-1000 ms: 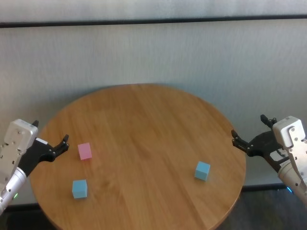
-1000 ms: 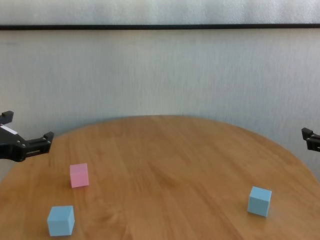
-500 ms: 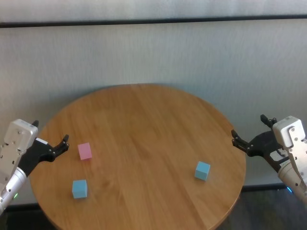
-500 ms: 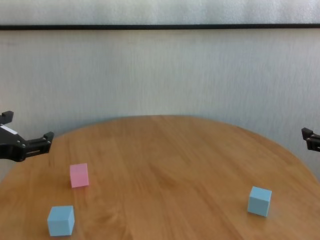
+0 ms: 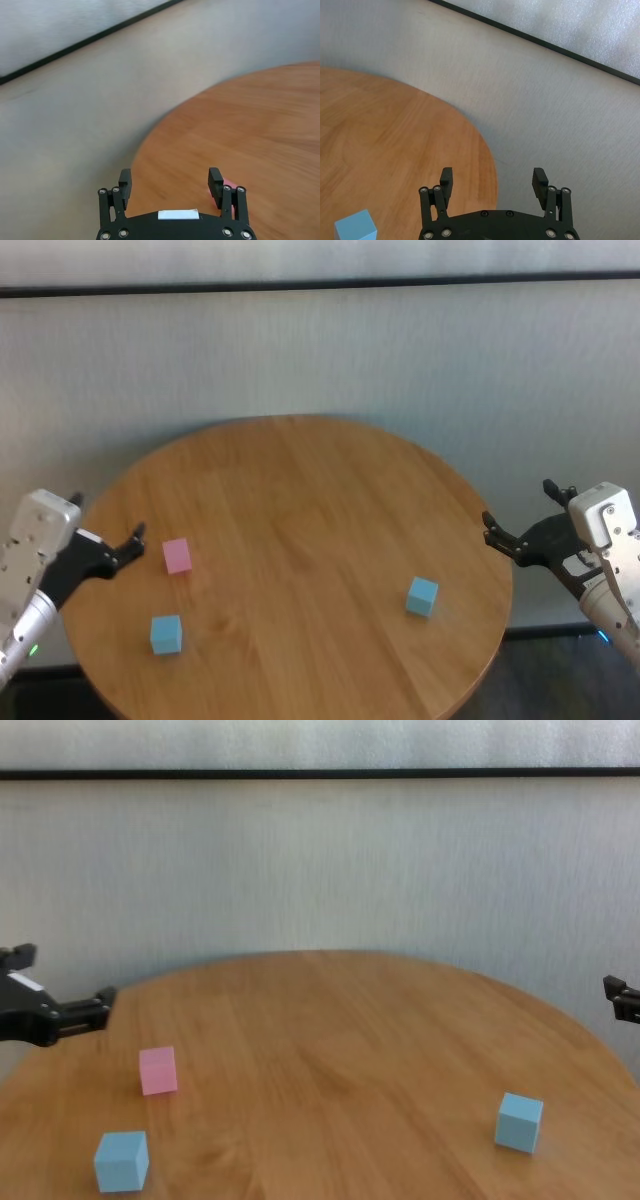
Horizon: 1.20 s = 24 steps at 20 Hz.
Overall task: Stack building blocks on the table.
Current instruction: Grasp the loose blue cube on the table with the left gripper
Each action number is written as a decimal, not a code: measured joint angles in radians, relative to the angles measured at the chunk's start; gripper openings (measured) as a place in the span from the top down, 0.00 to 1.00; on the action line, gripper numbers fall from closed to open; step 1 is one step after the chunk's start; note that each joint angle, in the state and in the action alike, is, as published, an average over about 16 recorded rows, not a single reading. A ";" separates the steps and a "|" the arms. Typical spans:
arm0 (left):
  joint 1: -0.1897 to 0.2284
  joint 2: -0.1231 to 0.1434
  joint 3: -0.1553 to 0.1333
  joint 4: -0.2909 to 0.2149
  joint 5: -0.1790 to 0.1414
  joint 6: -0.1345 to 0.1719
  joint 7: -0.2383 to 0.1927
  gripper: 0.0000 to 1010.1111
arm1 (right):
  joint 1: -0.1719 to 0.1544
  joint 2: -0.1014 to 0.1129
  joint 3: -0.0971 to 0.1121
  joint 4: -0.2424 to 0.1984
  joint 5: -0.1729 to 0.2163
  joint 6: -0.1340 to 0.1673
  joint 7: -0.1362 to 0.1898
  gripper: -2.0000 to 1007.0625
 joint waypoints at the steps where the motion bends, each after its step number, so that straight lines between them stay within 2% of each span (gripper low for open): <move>1: 0.004 0.006 0.000 -0.011 -0.004 0.004 -0.013 0.01 | 0.000 0.000 0.000 0.000 0.000 0.000 0.000 0.01; 5: 0.023 0.037 -0.001 -0.063 -0.027 0.030 -0.077 0.01 | 0.000 0.000 0.000 0.000 0.000 0.000 0.000 0.01; 9: 0.057 0.078 -0.012 -0.129 -0.079 0.084 -0.155 0.01 | 0.000 0.000 0.000 0.000 0.000 0.000 0.000 0.01; 16: 0.127 0.134 -0.056 -0.232 -0.201 0.227 -0.239 0.01 | 0.000 0.000 0.000 0.000 0.000 0.000 0.000 0.01; 20: 0.159 0.145 -0.081 -0.270 -0.261 0.318 -0.254 0.01 | 0.000 0.000 0.000 0.000 0.000 0.000 0.000 0.01; 24: 0.173 0.141 -0.095 -0.293 -0.289 0.404 -0.240 0.01 | 0.000 0.000 0.000 0.000 0.000 0.000 0.000 0.01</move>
